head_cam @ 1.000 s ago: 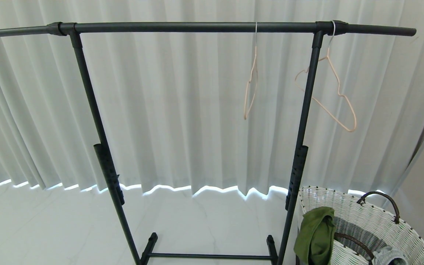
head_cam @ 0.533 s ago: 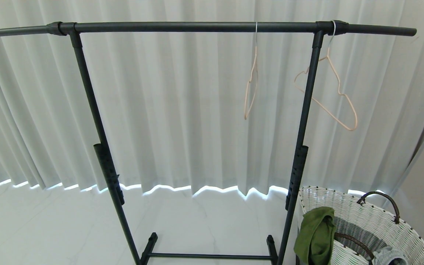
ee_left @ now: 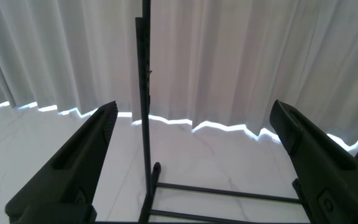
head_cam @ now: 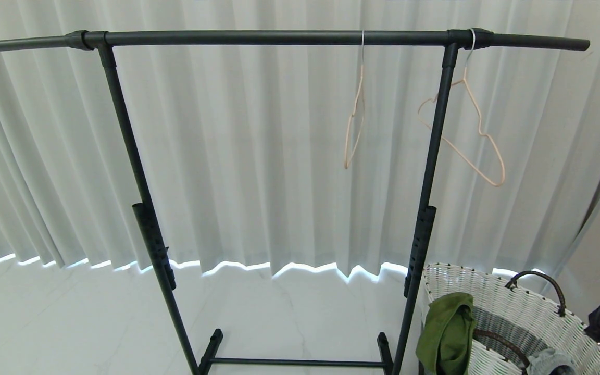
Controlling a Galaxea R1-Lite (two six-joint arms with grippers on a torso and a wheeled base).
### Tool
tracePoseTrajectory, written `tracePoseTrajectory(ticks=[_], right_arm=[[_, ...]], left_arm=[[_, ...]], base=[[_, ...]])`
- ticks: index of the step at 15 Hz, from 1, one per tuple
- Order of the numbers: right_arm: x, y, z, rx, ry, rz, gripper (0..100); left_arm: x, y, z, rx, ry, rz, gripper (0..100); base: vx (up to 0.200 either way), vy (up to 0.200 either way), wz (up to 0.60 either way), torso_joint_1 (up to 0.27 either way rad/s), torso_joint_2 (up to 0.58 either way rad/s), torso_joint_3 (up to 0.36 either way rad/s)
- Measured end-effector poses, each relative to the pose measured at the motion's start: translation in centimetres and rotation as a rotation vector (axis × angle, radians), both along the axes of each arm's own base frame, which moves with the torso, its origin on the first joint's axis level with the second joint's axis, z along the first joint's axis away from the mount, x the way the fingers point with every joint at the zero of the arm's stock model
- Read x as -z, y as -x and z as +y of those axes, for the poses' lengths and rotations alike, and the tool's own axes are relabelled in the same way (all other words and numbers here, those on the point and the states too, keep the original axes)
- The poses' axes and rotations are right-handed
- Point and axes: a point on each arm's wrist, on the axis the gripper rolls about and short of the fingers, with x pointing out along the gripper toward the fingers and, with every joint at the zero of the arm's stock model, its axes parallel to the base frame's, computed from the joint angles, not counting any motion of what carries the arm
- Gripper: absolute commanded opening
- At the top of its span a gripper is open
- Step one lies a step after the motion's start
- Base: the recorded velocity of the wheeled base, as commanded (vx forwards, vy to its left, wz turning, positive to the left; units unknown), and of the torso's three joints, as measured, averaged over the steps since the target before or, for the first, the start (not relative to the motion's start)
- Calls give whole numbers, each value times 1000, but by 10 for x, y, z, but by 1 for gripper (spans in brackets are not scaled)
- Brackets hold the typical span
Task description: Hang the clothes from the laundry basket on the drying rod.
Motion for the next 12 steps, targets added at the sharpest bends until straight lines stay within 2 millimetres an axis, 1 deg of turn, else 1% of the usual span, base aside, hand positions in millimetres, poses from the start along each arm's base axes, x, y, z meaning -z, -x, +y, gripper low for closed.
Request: tracePoseTrajectory(ticks=[4,8,10,12], right_arm=[[27,-24,-4,-43,-14,67,100],[49,-52,-12,-43,-1,38,100],[59,-60,-19,-58,34,49,100],[67,-63,-27,-51,46,63,100]], left_arm=[[0,0,0,0,0,0,100],[0,0,0,0,0,0,100],[0,0,0,0,0,0,100],[0,0,0,0,0,0,100]], base=[[0,0,0,0,0,0],[0,0,0,0,0,0],[0,0,0,0,0,0],[0,0,0,0,0,0]])
